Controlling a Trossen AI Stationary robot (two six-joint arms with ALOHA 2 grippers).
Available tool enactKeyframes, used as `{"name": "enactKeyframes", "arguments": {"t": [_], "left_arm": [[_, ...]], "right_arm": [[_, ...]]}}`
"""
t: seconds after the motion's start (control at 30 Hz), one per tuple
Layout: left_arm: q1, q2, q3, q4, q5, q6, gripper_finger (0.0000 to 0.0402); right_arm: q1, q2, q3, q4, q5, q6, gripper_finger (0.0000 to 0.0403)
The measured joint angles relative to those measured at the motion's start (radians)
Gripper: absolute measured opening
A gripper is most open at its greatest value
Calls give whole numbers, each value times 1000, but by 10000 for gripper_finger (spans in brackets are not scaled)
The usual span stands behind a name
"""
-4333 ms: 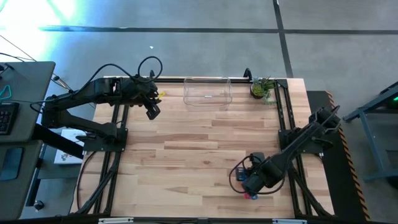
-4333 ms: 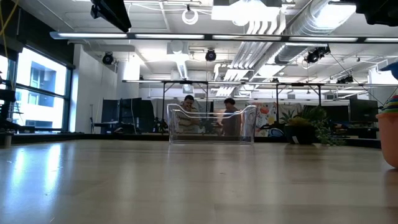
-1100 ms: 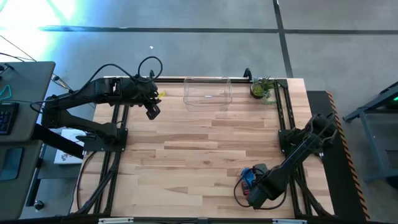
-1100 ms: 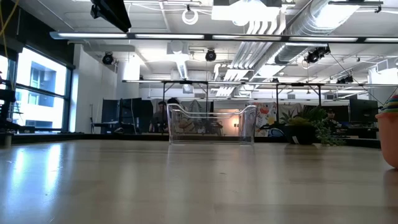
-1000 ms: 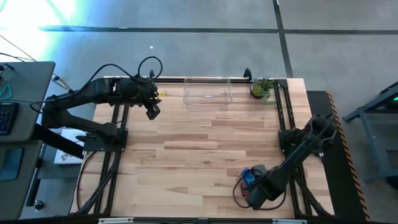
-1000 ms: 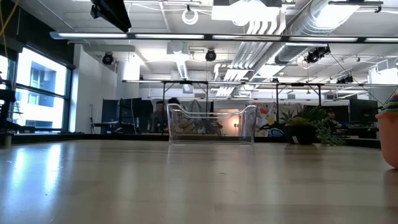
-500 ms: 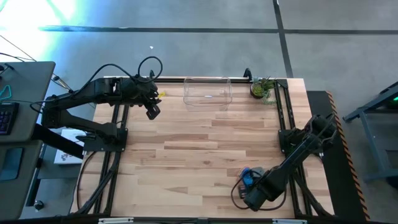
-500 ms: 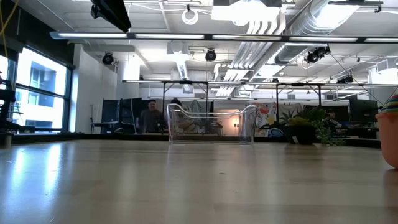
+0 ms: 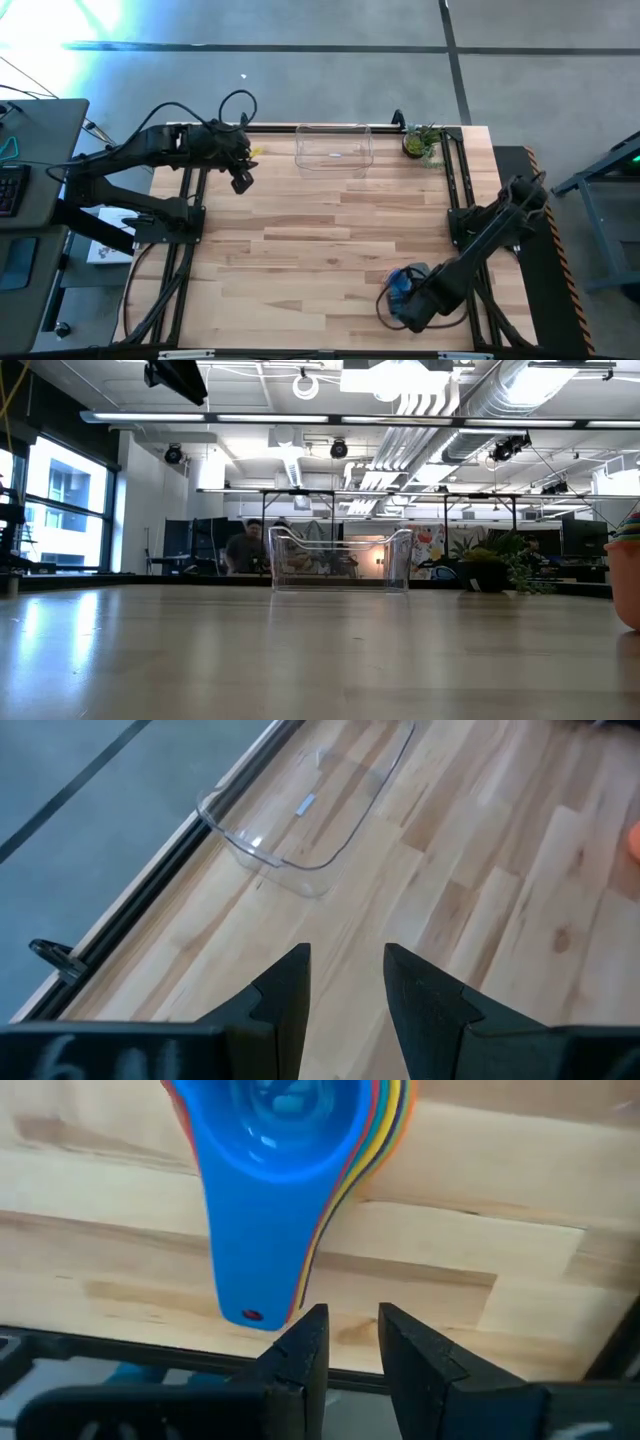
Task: Nest measuring cups in basket
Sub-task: Put the stacked measuring cups into the transparent bin
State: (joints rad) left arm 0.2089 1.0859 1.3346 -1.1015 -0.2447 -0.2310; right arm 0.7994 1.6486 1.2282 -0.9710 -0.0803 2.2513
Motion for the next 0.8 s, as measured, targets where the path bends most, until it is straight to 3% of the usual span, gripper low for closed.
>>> {"name": "enactKeyframes", "arguments": {"t": [0.3,0.47,0.63,0.8], "left_arm": [[0,-110,0,-1,3,8,117],[-15,-171,-5,6,24,7,117],[-80,-296,-127,119,27,-14,117],[-144,-472,-305,263,27,-19,117]], "right_arm": [[-47,-148,0,-144,29,3,83],[-74,-218,0,-158,145,0,83],[-107,-260,0,-164,249,-11,83],[-145,-275,0,-163,271,-35,83]]}}
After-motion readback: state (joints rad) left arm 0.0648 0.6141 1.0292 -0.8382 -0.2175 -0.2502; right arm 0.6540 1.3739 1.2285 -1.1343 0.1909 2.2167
